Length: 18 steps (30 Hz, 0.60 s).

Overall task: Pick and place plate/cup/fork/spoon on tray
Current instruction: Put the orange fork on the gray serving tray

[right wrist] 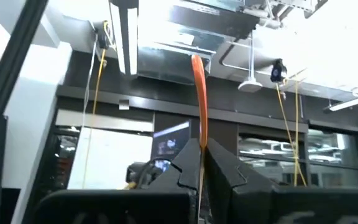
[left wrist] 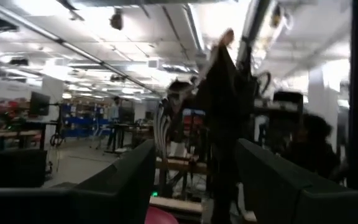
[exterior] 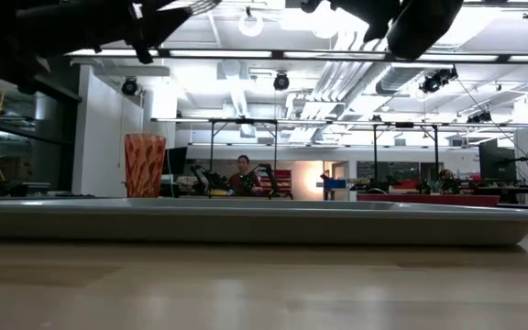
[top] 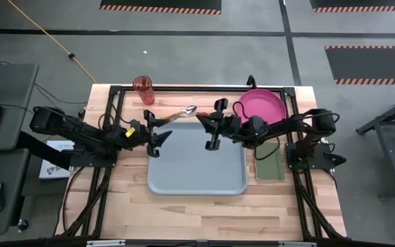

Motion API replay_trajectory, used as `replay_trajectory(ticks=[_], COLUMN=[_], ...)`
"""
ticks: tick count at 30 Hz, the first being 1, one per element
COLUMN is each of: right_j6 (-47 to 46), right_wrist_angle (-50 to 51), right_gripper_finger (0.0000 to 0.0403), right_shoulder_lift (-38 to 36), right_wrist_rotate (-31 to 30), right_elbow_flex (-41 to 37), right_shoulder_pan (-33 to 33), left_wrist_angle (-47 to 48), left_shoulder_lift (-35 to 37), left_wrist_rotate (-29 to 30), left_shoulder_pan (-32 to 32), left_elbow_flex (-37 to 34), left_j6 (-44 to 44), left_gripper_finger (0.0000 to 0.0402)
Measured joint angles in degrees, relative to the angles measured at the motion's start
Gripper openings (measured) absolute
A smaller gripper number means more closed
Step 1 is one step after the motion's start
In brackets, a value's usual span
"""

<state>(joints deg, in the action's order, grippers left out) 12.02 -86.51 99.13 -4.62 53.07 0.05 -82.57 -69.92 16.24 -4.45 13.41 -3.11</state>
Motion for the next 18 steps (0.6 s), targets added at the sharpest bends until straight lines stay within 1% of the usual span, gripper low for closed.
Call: replay_trajectory(ticks=[2, 6, 9, 13, 15, 18], right_j6=[0.0, 0.4, 0.9, 1.9, 1.7, 1.5], right_wrist_angle=[-0.9, -1.3, -1.1, -1.0, -1.1, -1.2], right_gripper_finger=[0.0000, 0.0000, 0.0000, 0.0000, 0.0000, 0.0000], right_shoulder_lift=[1.5, 3.4, 3.3, 3.3, 3.3, 3.3], right_wrist_rotate=[0.2, 0.6, 2.1, 2.3, 3.4, 4.6], right_elbow_flex=[0.8, 2.7, 4.0, 5.1, 5.4, 5.8], right_shoulder_pan=[0.0, 0.0, 0.1, 0.4, 0.4, 0.5], left_wrist_angle=[0.1, -0.2, 0.1, -0.3, -2.1, -7.3], left_shoulder_lift=[-1.7, -4.3, -6.3, -8.8, -9.7, -10.7], left_wrist_rotate=[-0.5, -0.3, 0.1, 0.1, -2.1, -6.0], left_shoulder_pan=[-0.1, 0.0, -0.1, -0.1, -0.1, -0.1], left_elbow_flex=[0.6, 1.3, 1.8, 3.2, 3.8, 5.5], left_j6=[-1.7, -2.2, -3.5, -4.6, -3.7, -1.5], left_gripper_finger=[0.0211, 0.0211, 0.0211, 0.0211, 0.0211, 0.0211])
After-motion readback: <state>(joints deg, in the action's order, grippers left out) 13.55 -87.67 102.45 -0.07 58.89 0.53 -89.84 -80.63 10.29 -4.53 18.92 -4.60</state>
